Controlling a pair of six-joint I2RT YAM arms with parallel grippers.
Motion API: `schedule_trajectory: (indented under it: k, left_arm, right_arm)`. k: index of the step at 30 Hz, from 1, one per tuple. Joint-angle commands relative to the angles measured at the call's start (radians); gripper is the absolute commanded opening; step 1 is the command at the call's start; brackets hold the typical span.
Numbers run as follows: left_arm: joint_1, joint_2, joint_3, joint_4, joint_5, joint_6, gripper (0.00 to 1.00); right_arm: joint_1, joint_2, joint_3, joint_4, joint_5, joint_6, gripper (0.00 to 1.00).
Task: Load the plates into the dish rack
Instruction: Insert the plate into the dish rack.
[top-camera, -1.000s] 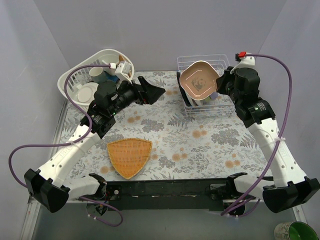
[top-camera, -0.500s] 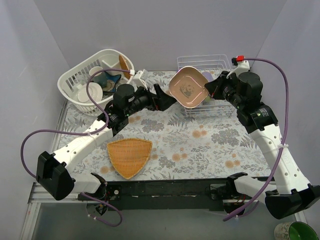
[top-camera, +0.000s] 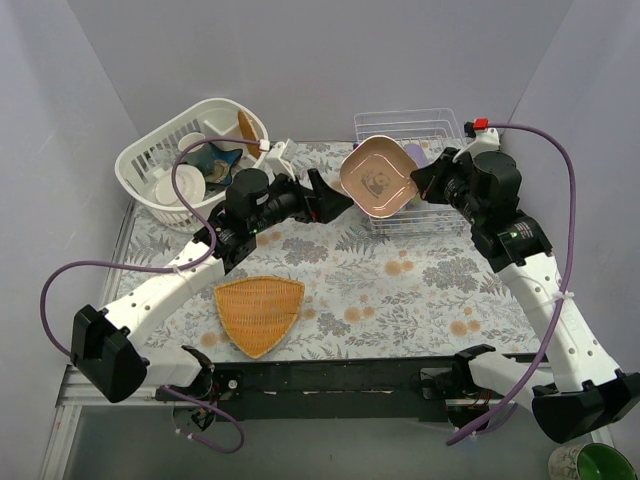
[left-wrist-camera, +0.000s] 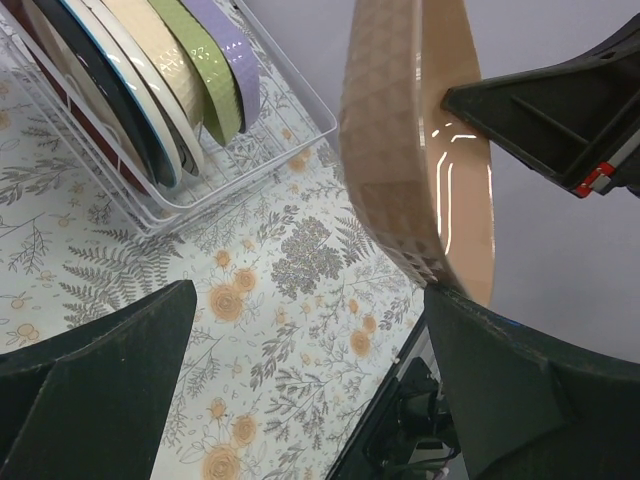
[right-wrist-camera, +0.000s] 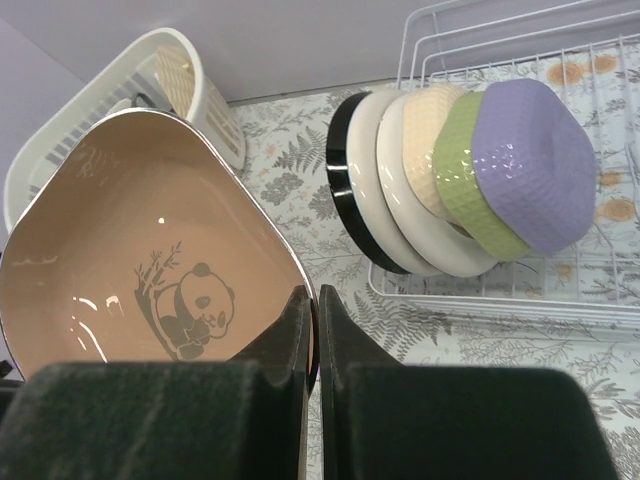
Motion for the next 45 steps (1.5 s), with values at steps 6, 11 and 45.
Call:
schedule_trajectory:
  k: [6,11,45]
  left_arm:
    - [-0.012,-0.108,0.026,-0.002,-0.014,-0.003,0.98]
    - [-0.018,-0.075,0.042,0.008,-0.008,0.0,0.98]
    - [-0.027,-0.031,0.003,0.094,-0.014,-0.037,0.0]
  right_arm:
    - [0.024,0.007,-0.011,0.01,0.075,-0.031,0.01]
    - [0.041,-0.012,-0.044,0.046,0.03,-0.012,0.01]
    - [0.045,-0.132,-0.133,0.141,-0.164,0.023,0.49]
